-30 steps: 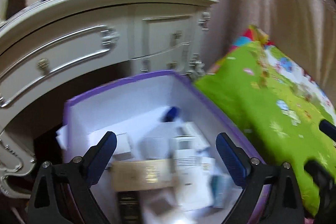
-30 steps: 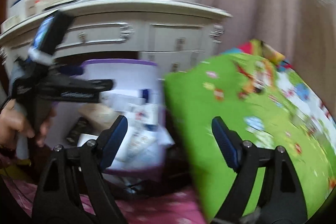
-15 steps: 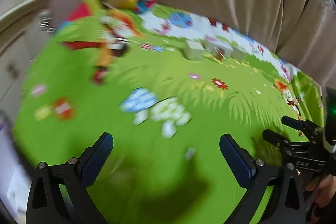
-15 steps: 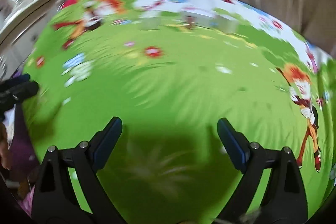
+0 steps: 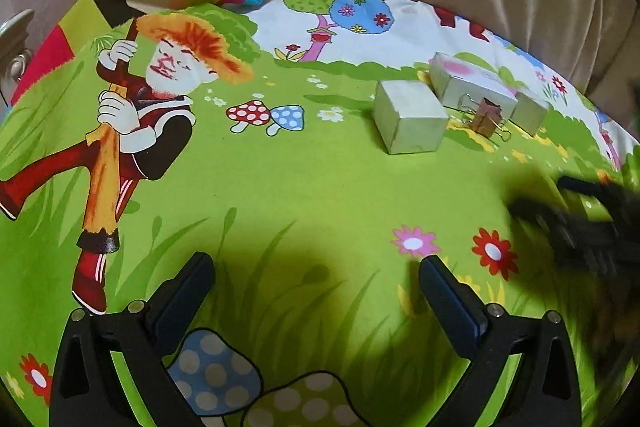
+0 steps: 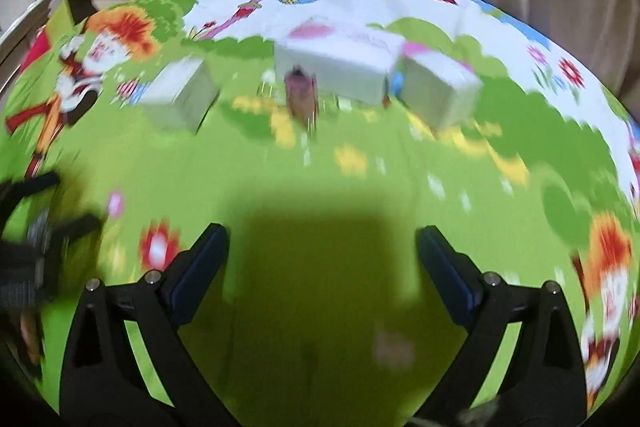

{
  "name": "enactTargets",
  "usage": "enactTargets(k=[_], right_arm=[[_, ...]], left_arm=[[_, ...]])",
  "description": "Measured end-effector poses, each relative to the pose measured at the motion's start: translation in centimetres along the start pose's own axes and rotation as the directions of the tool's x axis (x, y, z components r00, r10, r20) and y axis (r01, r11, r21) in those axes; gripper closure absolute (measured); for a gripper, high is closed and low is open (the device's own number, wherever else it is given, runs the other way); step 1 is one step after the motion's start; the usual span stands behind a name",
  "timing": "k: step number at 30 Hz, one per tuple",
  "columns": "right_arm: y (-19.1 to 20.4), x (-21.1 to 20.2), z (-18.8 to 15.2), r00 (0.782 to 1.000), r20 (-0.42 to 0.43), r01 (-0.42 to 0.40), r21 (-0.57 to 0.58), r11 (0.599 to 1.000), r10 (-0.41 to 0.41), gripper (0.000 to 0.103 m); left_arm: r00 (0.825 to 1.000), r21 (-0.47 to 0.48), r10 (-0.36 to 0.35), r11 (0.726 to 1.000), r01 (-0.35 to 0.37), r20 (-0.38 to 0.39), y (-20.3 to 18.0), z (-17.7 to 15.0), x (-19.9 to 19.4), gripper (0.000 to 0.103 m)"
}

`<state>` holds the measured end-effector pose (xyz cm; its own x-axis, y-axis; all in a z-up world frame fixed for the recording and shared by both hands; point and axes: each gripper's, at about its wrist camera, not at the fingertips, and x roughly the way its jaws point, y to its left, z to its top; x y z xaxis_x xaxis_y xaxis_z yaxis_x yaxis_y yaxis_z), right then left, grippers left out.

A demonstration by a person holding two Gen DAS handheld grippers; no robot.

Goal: Organize rigid objects
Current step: 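Return both grippers to the remaining objects on the mat, then grasp the metal binder clip with the right gripper while the left gripper grasps a white cube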

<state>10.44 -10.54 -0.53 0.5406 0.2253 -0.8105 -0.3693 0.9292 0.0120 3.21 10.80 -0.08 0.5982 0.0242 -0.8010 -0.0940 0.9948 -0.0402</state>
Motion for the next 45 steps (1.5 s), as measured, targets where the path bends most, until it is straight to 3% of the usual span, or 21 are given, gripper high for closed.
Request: enactTargets(k=[4, 8, 10, 11, 13, 18, 23, 29, 35, 38, 39, 40, 41, 42, 45], right_arm=[[1.0, 3.3, 4.1, 1.0, -0.003, -0.008, -0.01, 1.0, 0.008, 0.004], [1.4, 5.0, 6.4, 1.0, -0.003, -0.022, -0.024, 0.999, 0.022, 0.004], [1.4, 4.2, 6.3, 0.999, 0.034, -0.031, -0.045, 0.999, 0.032, 0.047], [1.5, 3.8, 6.0, 0.999, 0.027, -0.025, -0.062, 0.998, 0.026, 0.047], [1.0, 2.1, 4.1, 0.997, 0.029, -0.072, -0.087, 0.994, 0.075, 0.077], [-1.6, -2.5, -2.2, 0.996, 0.058, -0.065, -0.072, 0.995, 0.069, 0.077], [-4.5, -5.5, -5.9, 0.994, 0.067, -0.089, 0.005, 0.996, 0.088, 0.077], [-5.8, -6.3, -7.0, 0.995, 0.071, -0.074, 0.064, 0.995, 0.07, 0.077], [-4.7, -6.1, -6.9, 0.998, 0.061, 0.016, 0.007, 1.0, -0.016, 0.077], [-5.1, -6.1, -6.9, 0.998, 0.061, 0.003, 0.018, 1.0, -0.004, 0.076], [-5.0, -6.1, -6.9, 0.998, 0.061, 0.005, 0.017, 1.0, -0.006, 0.076], [-5.0, -6.1, -6.9, 0.998, 0.061, 0.007, 0.016, 1.0, -0.008, 0.076], [-5.0, -6.1, -6.9, 0.998, 0.062, 0.01, 0.014, 1.0, -0.011, 0.076], [-5.0, -6.2, -6.9, 0.998, 0.062, 0.009, 0.014, 1.0, -0.01, 0.076], [-5.0, -6.2, -7.0, 0.998, 0.063, 0.002, 0.019, 1.0, -0.003, 0.076]], left_arm=[[0.999, -0.033, -0.045, 0.998, 0.046, 0.014, 0.7, 0.0, -0.2, 0.0], [0.999, -0.024, -0.033, 0.999, 0.033, 0.009, 0.3, 0.2, -0.1, 0.0], [1.0, -0.018, -0.027, 0.999, 0.027, 0.007, 0.2, 0.1, -0.1, 0.0], [1.0, -0.017, -0.025, 1.0, 0.025, 0.006, 0.2, 0.1, -0.1, 0.0], [1.0, -0.01, -0.018, 1.0, 0.018, 0.003, 0.0, 0.1, -0.1, 0.0], [1.0, 0.007, -0.002, 1.0, 0.002, -0.006, -0.2, 0.1, 0.0, 0.0], [1.0, 0.02, 0.015, 1.0, -0.015, -0.014, -0.4, 0.1, 0.2, 0.0], [1.0, 0.022, 0.002, 1.0, -0.001, -0.023, -1.7, 0.8, 0.8, 0.0], [0.999, 0.02, -0.033, 0.999, 0.034, -0.044, -5.5, 5.0, 3.9, 0.0], [0.999, -0.003, 0.012, 1.0, -0.013, -0.031, -6.3, 7.2, 6.0, 0.0], [0.999, -0.012, 0.041, 0.999, -0.041, -0.03, -6.4, 7.7, 6.4, 0.002], [0.999, -0.025, 0.037, 0.999, -0.037, -0.013, -6.3, 8.2, 6.5, 0.017], [0.999, -0.019, 0.036, 0.999, -0.036, 0.008, -6.3, 8.2, 6.2, 0.033], [0.999, 0.005, 0.046, 0.999, -0.046, 0.017, -6.6, 8.1, 5.9, 0.062], [0.996, 0.029, -0.093, 0.995, 0.093, 0.002, -7.1, 5.8, 3.4, 0.062]])
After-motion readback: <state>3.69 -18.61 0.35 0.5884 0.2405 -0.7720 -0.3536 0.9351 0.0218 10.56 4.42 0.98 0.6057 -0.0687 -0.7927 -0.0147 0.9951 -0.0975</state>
